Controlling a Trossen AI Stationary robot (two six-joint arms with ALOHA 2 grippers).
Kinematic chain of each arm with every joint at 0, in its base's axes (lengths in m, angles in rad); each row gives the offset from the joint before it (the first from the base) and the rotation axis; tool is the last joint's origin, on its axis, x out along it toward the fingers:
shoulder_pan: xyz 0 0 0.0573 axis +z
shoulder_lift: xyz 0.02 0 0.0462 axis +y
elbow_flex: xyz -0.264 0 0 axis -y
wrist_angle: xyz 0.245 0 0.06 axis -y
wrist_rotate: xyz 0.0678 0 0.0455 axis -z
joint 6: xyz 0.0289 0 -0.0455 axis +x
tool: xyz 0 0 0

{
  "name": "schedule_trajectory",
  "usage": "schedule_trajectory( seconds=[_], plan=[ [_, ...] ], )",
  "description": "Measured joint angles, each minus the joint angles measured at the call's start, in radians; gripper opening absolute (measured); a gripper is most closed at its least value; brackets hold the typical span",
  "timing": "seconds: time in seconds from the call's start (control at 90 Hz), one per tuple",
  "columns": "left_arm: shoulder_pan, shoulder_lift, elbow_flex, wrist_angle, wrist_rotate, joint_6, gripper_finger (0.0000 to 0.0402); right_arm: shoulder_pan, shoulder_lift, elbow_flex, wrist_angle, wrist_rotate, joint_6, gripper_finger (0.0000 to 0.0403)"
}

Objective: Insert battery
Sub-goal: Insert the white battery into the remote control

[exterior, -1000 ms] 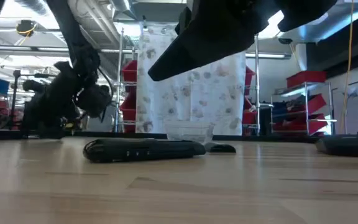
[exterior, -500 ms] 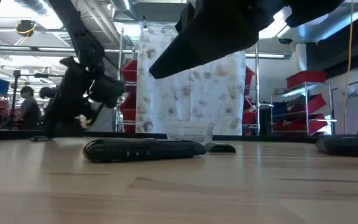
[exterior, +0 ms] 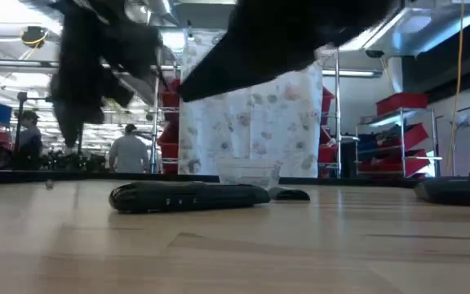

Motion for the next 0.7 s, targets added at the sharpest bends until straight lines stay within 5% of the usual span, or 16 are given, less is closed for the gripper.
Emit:
schedule_trajectory(
  seconds=[0.2, 0.411, 0.7],
  plan=[
    [-0.026, -0.043, -0.175, -0.016, 0.046, -0.233, 0.0, -0.019, 0.049, 0.0, 0.046, 0.005, 0.061, 0.0069],
    [0.035, -0.037, -0.342, 0.341, 0.038, -0.185, 0.0, -0.018, 0.05, -0.001, 0.057, -0.002, 0.076, 0.0107],
    [-0.042, -0.034, -0.357, 0.417, -0.026, -0.198, 0.0, -0.018, 0.049, 0.0, 0.073, -0.013, 0.07, 0.0111]
  ],
)
